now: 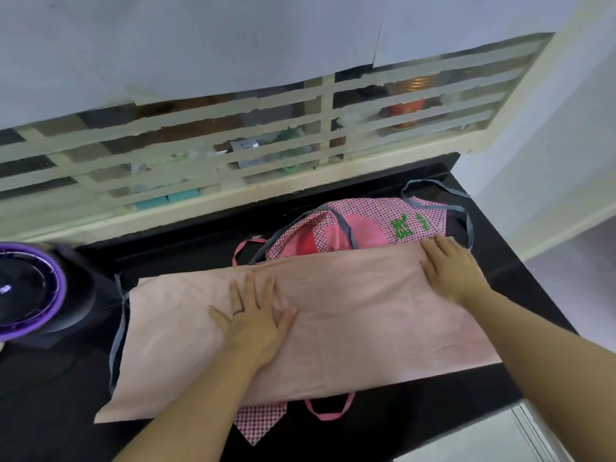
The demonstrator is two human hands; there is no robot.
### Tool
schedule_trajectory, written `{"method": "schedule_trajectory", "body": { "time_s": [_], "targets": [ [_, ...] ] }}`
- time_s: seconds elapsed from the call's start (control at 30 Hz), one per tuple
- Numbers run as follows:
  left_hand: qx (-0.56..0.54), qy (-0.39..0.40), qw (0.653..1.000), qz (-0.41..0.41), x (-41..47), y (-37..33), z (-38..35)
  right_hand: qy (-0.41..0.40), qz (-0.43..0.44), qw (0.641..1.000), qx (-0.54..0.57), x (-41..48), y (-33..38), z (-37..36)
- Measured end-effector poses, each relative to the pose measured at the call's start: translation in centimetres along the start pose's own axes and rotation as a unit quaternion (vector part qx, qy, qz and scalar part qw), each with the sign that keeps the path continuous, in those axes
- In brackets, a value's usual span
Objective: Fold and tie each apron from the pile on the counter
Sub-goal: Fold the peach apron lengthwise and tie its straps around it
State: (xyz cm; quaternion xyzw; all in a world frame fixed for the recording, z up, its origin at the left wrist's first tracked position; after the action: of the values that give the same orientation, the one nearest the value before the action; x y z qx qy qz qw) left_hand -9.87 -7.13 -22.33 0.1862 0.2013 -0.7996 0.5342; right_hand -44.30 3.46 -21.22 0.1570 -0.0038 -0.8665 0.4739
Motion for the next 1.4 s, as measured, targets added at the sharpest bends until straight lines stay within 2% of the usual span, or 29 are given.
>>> {"method": "schedule_trajectory", "body": {
  "time_s": [0.1,0.17,0.23,0.33,0.4,0.53,0.63,0.7,0.73,0.87,1.1,1.27,1.4],
  "targets": [
    [-0.003,0.005,1.000,0.019,-0.1,-0.2,0.3,-0.035,-0.075,0.995,0.056,-0.7,-1.0,1.6],
    [0.009,-0.033,0.999,0.012,-0.7,-1.4,1.1,-0.072,-0.132,0.980,0.129,-2.9,-1.4,2.1],
    [0.028,-0.083,0.995,-0.055,-1.7,-4.4,1.7,-0.096,-0.204,0.953,0.199,-5.6,-2.2,1.8],
    [0.042,-0.072,0.982,-0.171,-3.6,-9.3,-0.2,-0.099,-0.269,0.934,0.216,-8.6,-3.5,1.0],
    [0.077,-0.047,0.976,-0.196,-3.8,-11.1,-2.1,-0.080,-0.287,0.921,0.252,-9.2,-4.8,0.8],
    [0.103,-0.023,0.977,-0.183,-2.9,-11.2,-4.0,0.014,-0.292,0.898,0.328,-8.8,-6.5,0.7],
    [0.098,-0.005,0.979,-0.178,-2.9,-11.1,-4.1,0.118,-0.302,0.844,0.428,-8.9,-6.9,0.6],
    [0.098,0.003,0.979,-0.176,-2.9,-11.2,-4.1,0.176,-0.287,0.820,0.462,-9.2,-6.6,0.6],
    [0.097,0.006,0.980,-0.176,-3.0,-11.2,-4.1,0.184,-0.274,0.820,0.467,-9.1,-6.3,0.9],
    [0.093,0.021,0.980,-0.177,-3.0,-11.3,-3.8,0.121,-0.208,0.871,0.429,-9.0,-5.1,3.6],
    [0.080,0.063,0.984,-0.149,-2.9,-11.9,-2.6,0.132,-0.055,0.879,0.455,-10.4,-1.6,8.6],
    [0.086,0.088,0.985,-0.123,-1.9,-12.8,-1.3,0.164,-0.011,0.849,0.502,-11.5,1.2,10.4],
    [0.034,0.109,0.985,-0.127,-0.7,-13.0,0.9,0.180,0.027,0.817,0.548,-12.5,4.3,12.9]
  ]
}}
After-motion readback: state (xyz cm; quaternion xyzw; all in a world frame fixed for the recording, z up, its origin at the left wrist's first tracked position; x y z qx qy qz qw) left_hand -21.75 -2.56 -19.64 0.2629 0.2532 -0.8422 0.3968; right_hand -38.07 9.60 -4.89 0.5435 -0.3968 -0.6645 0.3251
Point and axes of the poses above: each hand's wrist, its own x-axis towards the middle knuckle, its own z-axis out of the back of the hand, y = z × x, the point moved 7 cm from there along x, towards the middle knuckle, and after that the axes turned 2 degrees about x, right-handed, at the moved point
